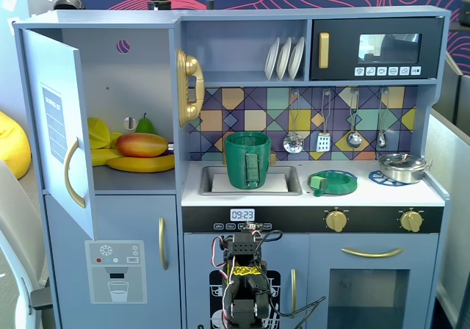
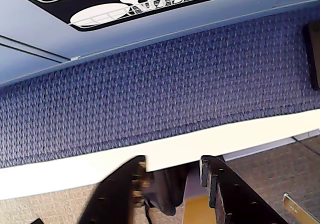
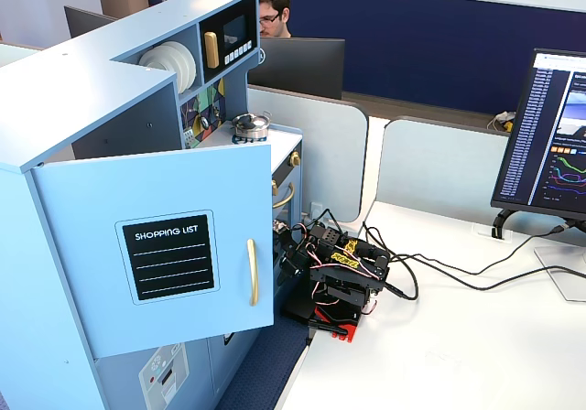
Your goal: Pick up the green pineapple from the left cabinet and place it in the green recipient
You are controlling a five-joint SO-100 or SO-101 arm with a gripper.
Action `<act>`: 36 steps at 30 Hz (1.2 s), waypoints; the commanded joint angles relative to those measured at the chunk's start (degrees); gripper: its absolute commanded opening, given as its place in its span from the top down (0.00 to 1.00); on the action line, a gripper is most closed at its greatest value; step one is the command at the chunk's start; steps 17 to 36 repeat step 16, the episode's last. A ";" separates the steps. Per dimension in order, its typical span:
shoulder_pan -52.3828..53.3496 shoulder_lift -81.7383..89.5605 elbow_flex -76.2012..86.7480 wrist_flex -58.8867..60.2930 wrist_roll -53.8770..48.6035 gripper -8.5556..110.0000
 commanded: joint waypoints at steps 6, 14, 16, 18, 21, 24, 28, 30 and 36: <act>1.41 -0.35 -0.26 11.25 -4.92 0.86; 1.58 -0.35 -0.26 11.25 -4.92 0.86; 1.67 -0.35 -0.26 11.25 -4.92 0.86; 1.67 -0.35 -0.26 11.25 -4.92 0.86; 1.67 -0.35 -0.26 11.25 -4.92 0.86; 1.67 -0.35 -0.26 11.25 -4.92 0.86; 1.67 -0.35 -0.26 11.25 -4.92 0.86; 1.67 -0.35 -0.26 11.25 -4.92 0.86; 1.67 -0.35 -0.26 11.25 -4.92 0.86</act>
